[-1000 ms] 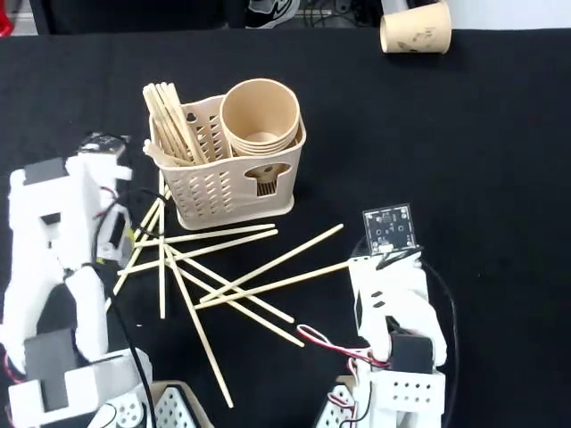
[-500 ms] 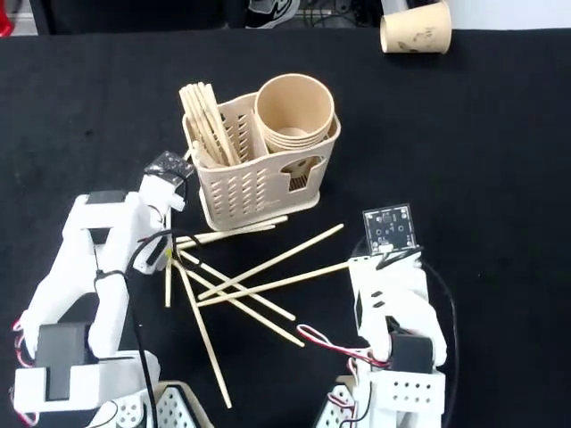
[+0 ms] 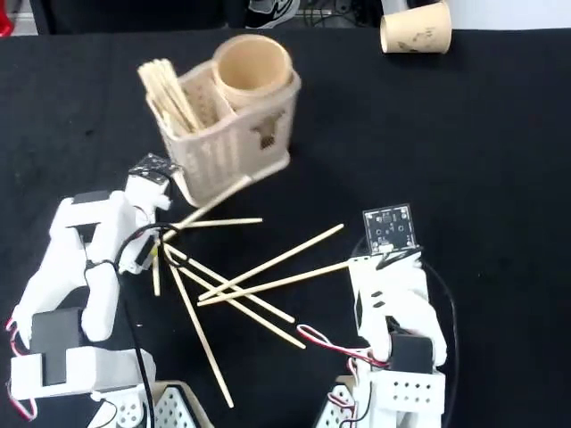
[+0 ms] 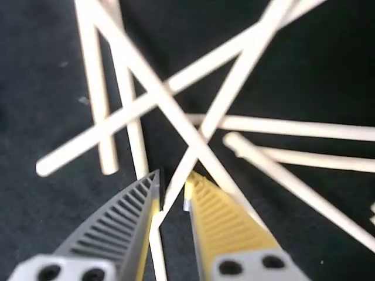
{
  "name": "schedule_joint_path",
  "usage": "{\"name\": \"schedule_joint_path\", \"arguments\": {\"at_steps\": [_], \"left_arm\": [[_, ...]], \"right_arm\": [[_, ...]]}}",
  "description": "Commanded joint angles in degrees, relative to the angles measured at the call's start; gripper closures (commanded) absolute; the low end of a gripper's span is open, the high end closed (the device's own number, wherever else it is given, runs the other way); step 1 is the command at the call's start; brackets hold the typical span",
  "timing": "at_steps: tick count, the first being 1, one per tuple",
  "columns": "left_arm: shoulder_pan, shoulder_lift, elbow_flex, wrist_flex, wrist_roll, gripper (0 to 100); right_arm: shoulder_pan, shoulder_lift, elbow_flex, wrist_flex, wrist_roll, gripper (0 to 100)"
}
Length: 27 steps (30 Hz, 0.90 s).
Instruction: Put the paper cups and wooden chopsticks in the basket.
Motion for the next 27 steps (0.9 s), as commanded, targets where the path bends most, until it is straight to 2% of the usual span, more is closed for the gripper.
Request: {"name": "schedule_joint_path", "arguments": {"at_steps": [1,12,19,27], "left_arm": [[-3.74,-3.69,-1.54,0.18,0.0,97],[1.27,-24.26,-1.45,16.0,-0.09,97],[1.27,-37.89,0.04,29.98,-5.45,97],[-2.33,-57.67,8.48,31.47,-5.36,97]], "right_arm": [[0.7,-4.0,-0.22,0.0,0.44,98.3],[0.7,-4.0,-0.22,0.0,0.44,98.3],[0.7,-4.0,-0.22,0.0,0.44,98.3],[0.7,-4.0,-0.22,0.09,0.44,98.3]]}}
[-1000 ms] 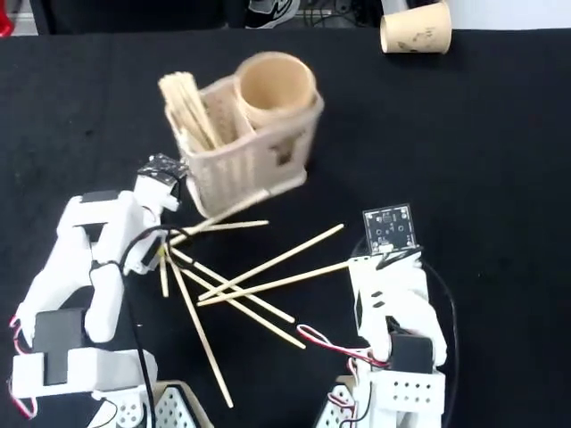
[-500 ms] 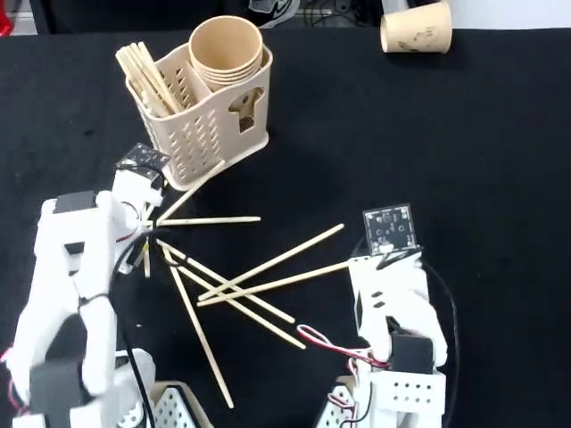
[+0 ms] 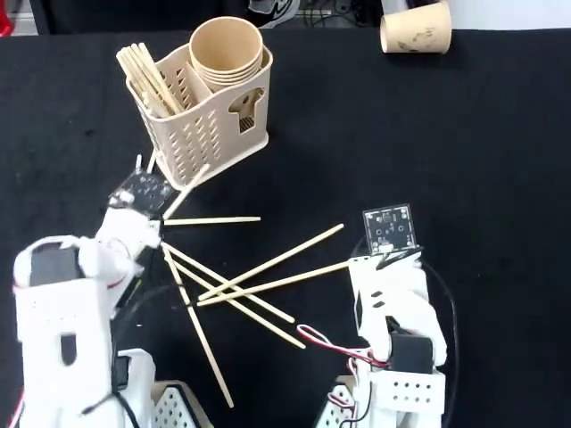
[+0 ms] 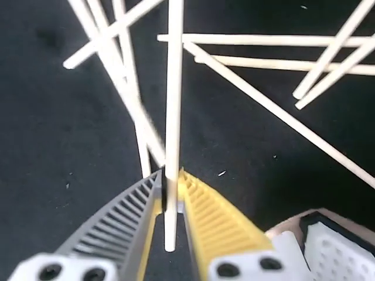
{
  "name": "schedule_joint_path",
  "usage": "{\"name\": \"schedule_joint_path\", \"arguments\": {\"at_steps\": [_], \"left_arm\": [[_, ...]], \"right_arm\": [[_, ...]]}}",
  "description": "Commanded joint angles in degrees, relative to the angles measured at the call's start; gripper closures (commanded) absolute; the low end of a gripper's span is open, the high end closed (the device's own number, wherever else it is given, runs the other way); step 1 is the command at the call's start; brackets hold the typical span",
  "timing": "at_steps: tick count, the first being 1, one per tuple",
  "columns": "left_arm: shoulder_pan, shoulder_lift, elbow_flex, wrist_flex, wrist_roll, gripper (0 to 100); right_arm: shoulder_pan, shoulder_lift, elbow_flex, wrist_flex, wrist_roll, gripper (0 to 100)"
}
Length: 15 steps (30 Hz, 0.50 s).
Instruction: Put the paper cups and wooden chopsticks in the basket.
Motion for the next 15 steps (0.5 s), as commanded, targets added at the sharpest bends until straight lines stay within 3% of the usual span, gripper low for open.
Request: {"name": "schedule_joint_path", "arguments": {"at_steps": [1,6,15], "left_arm": [[-2.59,-13.01,4.0,0.09,-0.18,97],[-6.73,-28.57,9.01,0.09,0.26,97],[-11.21,-48.18,13.93,-4.75,10.37,97]], "right_arm": [[0.7,-4.0,-0.22,0.0,0.44,98.3],[0.7,-4.0,-0.22,0.0,0.44,98.3],[0.7,-4.0,-0.22,0.0,0.44,98.3]]}}
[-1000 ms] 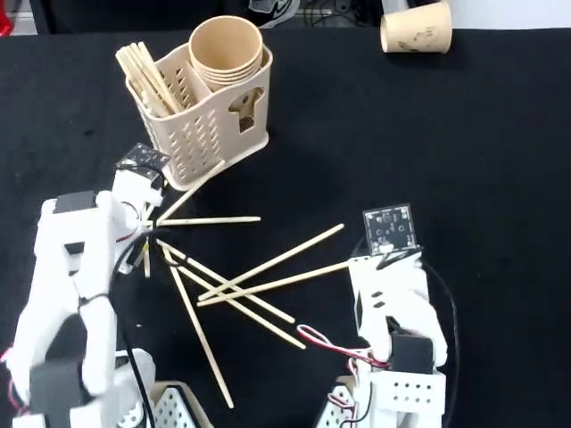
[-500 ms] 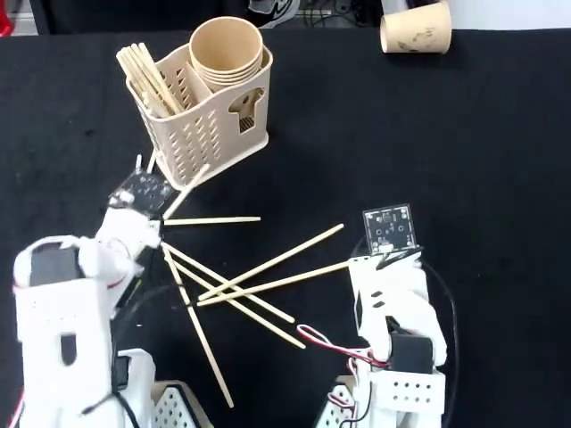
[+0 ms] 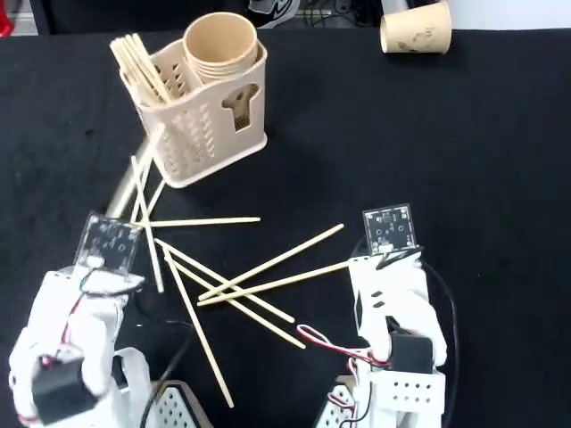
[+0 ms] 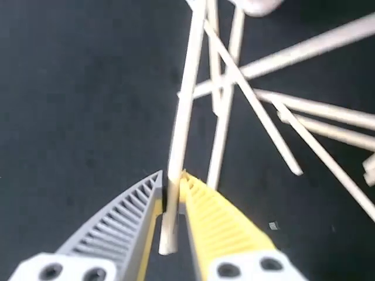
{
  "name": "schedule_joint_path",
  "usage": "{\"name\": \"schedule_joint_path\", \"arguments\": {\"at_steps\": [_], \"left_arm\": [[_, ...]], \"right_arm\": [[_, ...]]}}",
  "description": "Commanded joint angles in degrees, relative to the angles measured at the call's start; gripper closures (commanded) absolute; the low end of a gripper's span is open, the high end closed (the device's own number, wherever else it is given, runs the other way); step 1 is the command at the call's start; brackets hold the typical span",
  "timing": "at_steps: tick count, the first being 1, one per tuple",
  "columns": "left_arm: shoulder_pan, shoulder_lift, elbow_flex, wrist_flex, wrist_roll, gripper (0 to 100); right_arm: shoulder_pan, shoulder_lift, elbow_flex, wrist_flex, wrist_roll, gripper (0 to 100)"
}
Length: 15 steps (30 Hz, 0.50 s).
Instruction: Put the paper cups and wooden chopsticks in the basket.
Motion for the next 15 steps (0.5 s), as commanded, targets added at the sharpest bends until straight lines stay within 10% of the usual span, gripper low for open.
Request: {"name": "schedule_joint_path", "arguments": {"at_steps": [1,15], "left_arm": [[-1.98,-7.65,3.3,-6.68,8.09,97],[-1.98,-8.79,13.58,-25.49,24.0,97]], "right_arm": [[0.7,-4.0,-0.22,0.0,0.44,98.3],[0.7,-4.0,-0.22,0.0,0.44,98.3]]}}
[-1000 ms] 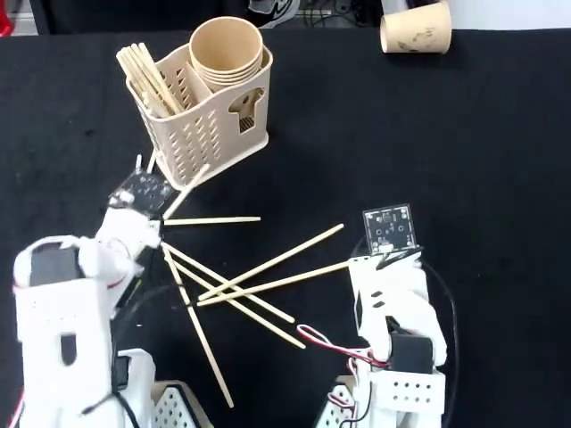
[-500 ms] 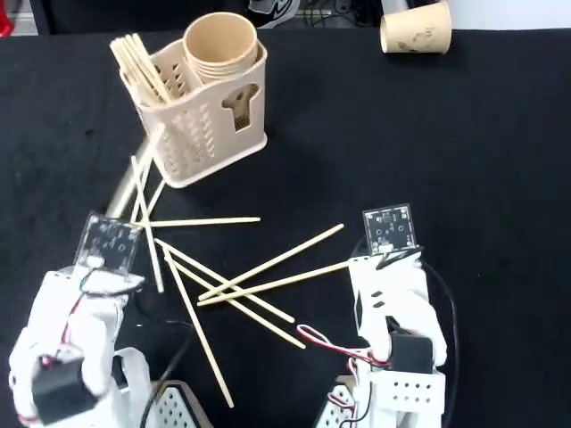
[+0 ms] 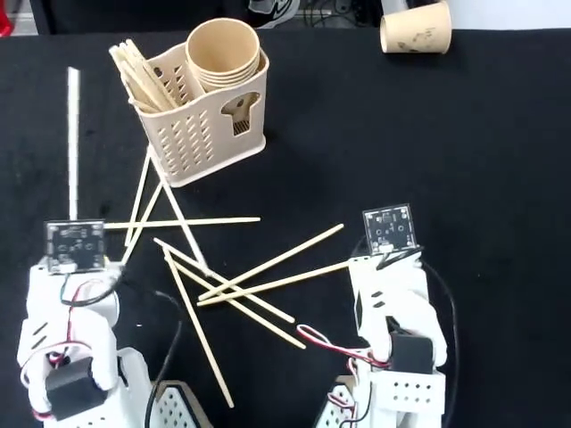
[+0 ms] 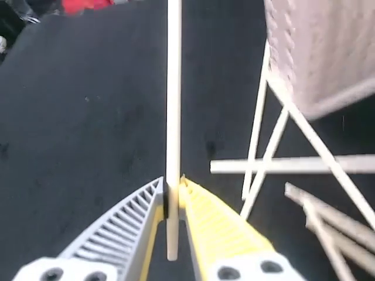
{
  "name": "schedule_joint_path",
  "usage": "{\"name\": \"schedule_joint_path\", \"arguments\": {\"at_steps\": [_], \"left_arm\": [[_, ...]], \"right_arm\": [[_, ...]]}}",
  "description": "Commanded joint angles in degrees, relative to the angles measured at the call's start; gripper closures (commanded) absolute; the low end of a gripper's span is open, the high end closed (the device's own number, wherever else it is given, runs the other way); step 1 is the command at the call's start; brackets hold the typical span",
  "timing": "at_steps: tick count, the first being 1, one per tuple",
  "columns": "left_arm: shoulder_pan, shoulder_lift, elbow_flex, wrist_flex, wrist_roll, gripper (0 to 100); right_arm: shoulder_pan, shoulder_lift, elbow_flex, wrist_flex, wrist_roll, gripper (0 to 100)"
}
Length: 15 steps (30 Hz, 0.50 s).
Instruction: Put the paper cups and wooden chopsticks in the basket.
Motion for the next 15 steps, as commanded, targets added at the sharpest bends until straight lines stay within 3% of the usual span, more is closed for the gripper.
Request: {"name": "schedule_joint_path", "arguments": {"at_steps": [1,6,10,15], "left_arm": [[-0.57,-0.18,1.89,-9.93,10.55,97],[-0.04,-0.26,3.12,-22.07,25.58,97],[0.84,0.09,3.82,-41.58,36.31,97],[13.32,0.53,8.13,-68.04,33.49,97]], "right_arm": [[0.7,-4.0,-0.22,0.0,0.44,98.3],[0.62,-4.0,-0.22,0.0,0.44,98.3],[0.62,-4.0,-0.22,0.0,0.44,98.3],[0.53,-4.0,-0.22,0.0,0.44,98.3]]}}
